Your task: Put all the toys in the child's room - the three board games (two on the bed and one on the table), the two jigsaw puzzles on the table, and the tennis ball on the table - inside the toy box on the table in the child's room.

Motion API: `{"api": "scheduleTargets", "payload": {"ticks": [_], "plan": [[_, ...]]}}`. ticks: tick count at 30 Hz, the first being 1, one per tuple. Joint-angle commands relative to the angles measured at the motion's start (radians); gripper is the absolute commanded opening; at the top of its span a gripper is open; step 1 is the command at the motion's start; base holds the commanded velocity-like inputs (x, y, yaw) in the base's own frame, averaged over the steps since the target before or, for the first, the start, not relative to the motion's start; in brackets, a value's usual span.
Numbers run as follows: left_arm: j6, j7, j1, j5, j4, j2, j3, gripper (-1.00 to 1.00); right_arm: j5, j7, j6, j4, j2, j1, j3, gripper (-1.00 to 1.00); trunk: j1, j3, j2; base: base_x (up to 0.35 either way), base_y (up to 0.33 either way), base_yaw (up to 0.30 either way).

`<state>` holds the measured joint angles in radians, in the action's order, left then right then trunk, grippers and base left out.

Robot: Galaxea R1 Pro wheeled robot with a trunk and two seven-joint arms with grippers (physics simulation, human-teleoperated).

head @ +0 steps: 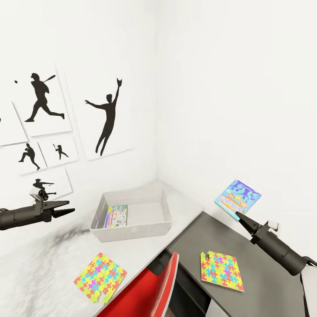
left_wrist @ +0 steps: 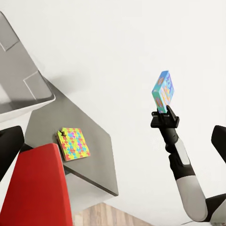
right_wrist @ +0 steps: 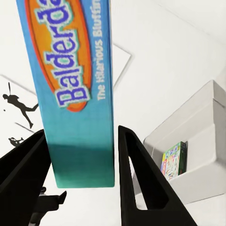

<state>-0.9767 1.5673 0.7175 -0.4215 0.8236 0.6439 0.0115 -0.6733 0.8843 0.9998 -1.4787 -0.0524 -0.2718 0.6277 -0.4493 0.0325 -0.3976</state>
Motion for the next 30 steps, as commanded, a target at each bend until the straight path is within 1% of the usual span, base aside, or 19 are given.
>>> {"api": "scheduleTargets", "payload": {"ticks": [1, 7, 20, 30], "plan": [[-0.011, 0.004, 0.001, 0.0, 0.0, 0.0, -0.001, 1.0, 0.004, 0.005, 0.003, 0.0, 0.0, -0.001, 0.001, -1.0, -0.001, 0.002, -0.002, 0.0, 0.0, 0.102], [-0.011, 0.004, 0.0, 0.0, 0.0, 0.0, -0.001, 1.0, 0.006, 0.005, 0.003, 0.0, 0.0, -0.001, 0.001, -1.0, -0.001, 0.002, -0.002, 0.017, 0.0, 0.24], [-0.011, 0.004, 0.001, 0.0, 0.0, 0.0, -0.002, 1.0, 0.007, 0.005, 0.003, 0.0, 0.0, -0.001, 0.001, -1.0, -0.001, 0.002, -0.002, 0.096, 0.0, 0.281], [-0.011, 0.004, 0.001, 0.0, 0.0, 0.0, -0.002, 1.0, 0.008, 0.007, 0.003, 0.0, 0.0, -0.001, 0.001, -1.0, -0.001, 0.002, -0.002, 0.079, 0.0, 0.035]]}}
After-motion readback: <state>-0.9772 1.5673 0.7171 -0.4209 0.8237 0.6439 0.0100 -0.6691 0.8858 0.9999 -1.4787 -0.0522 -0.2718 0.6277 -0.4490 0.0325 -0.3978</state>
